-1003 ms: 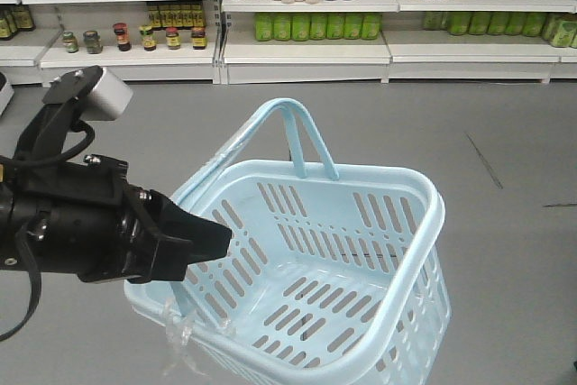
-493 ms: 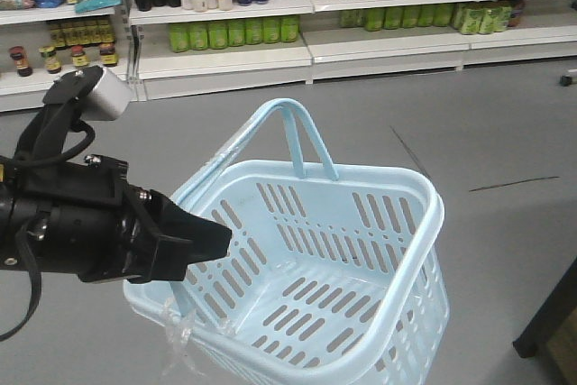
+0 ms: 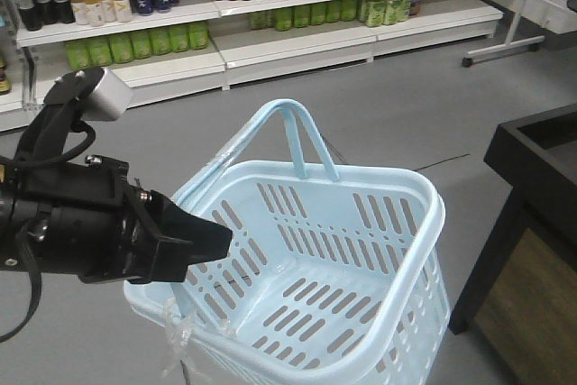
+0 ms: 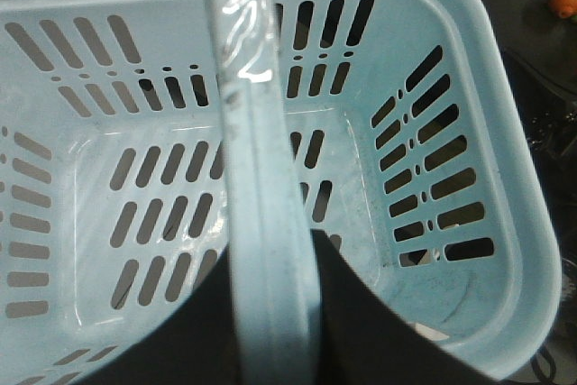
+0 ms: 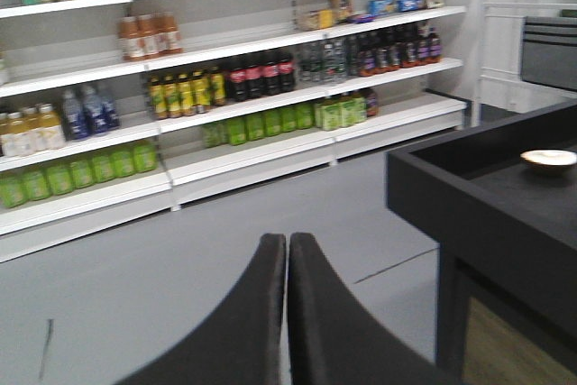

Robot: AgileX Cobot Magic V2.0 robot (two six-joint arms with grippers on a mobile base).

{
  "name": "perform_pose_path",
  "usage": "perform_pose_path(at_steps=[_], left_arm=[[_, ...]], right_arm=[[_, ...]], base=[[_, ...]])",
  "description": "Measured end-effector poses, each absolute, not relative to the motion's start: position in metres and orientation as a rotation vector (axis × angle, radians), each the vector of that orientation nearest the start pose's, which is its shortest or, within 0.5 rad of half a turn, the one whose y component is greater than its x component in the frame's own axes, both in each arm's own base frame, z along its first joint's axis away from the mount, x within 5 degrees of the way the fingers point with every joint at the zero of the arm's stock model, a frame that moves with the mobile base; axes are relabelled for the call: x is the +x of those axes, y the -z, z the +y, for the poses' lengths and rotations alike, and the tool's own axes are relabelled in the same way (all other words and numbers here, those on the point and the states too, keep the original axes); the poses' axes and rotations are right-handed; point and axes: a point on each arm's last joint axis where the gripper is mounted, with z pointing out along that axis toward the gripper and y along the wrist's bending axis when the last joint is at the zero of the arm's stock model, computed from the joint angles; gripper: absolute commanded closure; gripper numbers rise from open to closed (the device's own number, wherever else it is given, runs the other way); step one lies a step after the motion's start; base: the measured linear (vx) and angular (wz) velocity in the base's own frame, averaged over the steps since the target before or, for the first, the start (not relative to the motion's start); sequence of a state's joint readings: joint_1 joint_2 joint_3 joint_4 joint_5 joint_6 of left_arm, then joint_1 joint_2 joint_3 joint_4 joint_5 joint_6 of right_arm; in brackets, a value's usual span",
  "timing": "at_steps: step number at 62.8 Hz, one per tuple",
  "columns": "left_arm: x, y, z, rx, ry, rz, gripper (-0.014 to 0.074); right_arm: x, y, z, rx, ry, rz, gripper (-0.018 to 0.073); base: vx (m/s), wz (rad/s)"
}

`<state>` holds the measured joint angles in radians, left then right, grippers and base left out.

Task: Pick three apples into basket with both arms
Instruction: 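Drive the base with the held basket toward another fruit table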

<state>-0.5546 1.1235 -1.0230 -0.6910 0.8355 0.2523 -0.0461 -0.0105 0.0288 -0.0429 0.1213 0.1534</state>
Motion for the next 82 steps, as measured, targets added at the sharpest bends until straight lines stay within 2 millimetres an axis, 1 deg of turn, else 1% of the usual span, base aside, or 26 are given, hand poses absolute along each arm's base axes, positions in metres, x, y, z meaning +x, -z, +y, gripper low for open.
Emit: perform_pose_path(at_steps=[21, 61, 82], left_arm=[[0.1677, -0.3601, -0.1545, 0.621, 0.969, 2.300, 0.0603], [0.1677, -0.3601, -0.1545, 0.621, 0.969, 2.300, 0.0603], [0.1677, -0.3601, -0.1545, 0.621, 0.969, 2.300, 0.0603]], right_arm=[[0.0566, -0.1931, -0.0031, 0.131, -0.046, 1.617, 0.0564], [0.0566, -0.1930, -0.0031, 0.131, -0.046, 1.618, 0.0564], [0.0566, -0.1930, -0.0031, 0.131, -0.046, 1.618, 0.0564]], base=[[0.10, -0.47], [0.10, -0.60], [0.08, -0.46]])
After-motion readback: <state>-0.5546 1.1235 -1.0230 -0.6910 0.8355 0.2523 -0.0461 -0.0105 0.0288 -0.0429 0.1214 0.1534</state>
